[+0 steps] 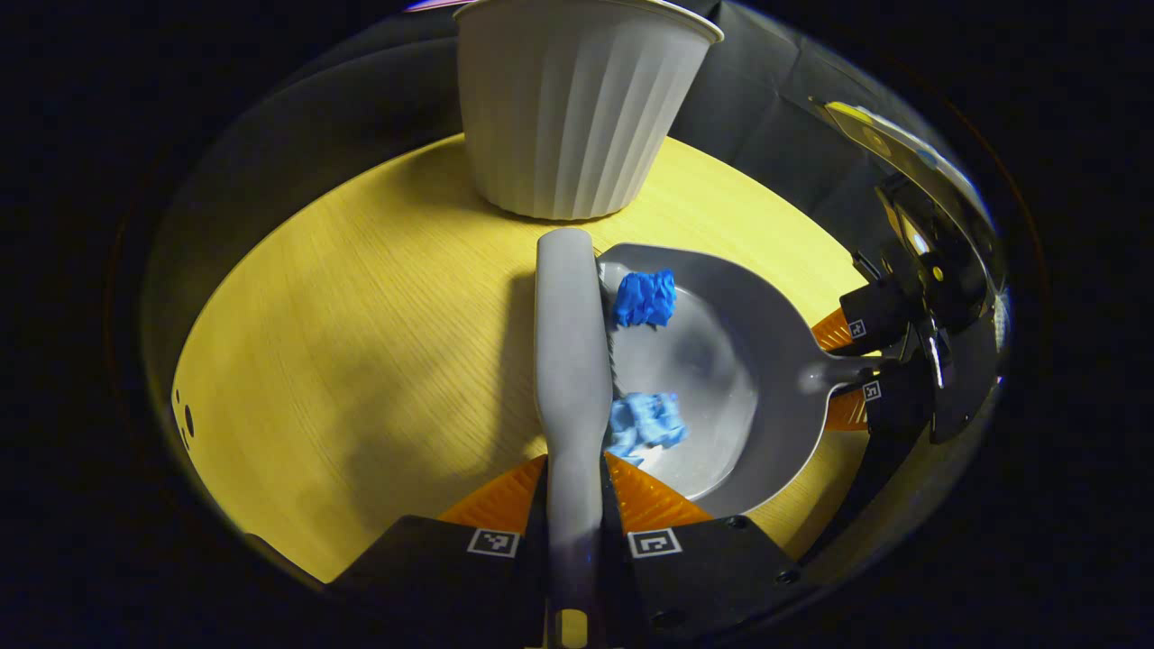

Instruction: Pick up the small broom and dustpan from the desktop, sweep the trash into the dustpan with the broom, and then empty the trash into the garbage bin.

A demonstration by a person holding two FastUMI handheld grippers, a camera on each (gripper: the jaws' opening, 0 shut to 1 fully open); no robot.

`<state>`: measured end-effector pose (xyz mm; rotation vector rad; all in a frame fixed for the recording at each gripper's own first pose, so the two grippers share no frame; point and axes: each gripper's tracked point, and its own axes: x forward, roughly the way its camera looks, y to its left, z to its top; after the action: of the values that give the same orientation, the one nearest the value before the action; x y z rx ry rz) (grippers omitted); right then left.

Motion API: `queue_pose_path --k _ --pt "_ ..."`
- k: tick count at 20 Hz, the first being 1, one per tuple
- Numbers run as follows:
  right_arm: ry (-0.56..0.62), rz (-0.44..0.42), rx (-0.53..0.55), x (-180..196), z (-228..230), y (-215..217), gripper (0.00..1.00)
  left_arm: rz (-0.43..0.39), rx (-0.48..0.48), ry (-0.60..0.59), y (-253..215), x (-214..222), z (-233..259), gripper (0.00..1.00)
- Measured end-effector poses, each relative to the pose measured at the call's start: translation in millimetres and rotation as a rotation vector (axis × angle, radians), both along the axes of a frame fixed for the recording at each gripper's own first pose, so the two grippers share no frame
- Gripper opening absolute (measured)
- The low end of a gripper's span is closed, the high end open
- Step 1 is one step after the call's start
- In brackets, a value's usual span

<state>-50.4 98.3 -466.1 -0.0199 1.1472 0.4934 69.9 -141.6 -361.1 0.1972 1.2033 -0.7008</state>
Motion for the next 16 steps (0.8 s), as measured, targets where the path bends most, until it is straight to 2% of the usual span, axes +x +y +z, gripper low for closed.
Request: queue_pose_path --k 5,11,14,16 --pt "-0.019 -0.038 0.01 -24 -2 -13 0.38 0.069 0.024 -0.01 21 16 -8 0.29" --pt "-0.05 -0.084 -0.005 -35 13 -30 0.38 0.126 0.028 -0.004 63 32 -27 0.29" --pt "-0.045 -0.134 -0.021 -42 26 -49 0.38 0.143 0.036 -0.005 89 33 -48 0.32" --pt "-0.036 -0.196 -0.016 -44 39 -62 0.38 0.154 0.045 -0.006 111 30 -59 0.29"
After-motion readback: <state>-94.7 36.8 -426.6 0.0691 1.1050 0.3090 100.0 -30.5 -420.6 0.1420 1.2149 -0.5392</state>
